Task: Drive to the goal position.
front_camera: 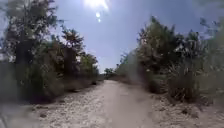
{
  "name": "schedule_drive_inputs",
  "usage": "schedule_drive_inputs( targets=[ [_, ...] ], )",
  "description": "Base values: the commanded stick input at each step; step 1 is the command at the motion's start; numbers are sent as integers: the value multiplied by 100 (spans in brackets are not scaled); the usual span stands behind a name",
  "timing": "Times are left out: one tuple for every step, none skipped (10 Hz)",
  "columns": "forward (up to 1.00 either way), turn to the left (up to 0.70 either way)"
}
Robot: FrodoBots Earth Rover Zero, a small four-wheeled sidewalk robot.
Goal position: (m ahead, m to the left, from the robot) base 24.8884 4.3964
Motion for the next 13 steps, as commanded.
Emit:
schedule_drive_inputs(
  targets=[
    [70,0],
    [70,0],
    [70,0],
    [70,0],
    [70,0],
    [70,0],
    [70,0],
    [70,0],
    [70,0],
    [70,0],
    [70,0],
    [70,0],
    [70,0]
  ],
)
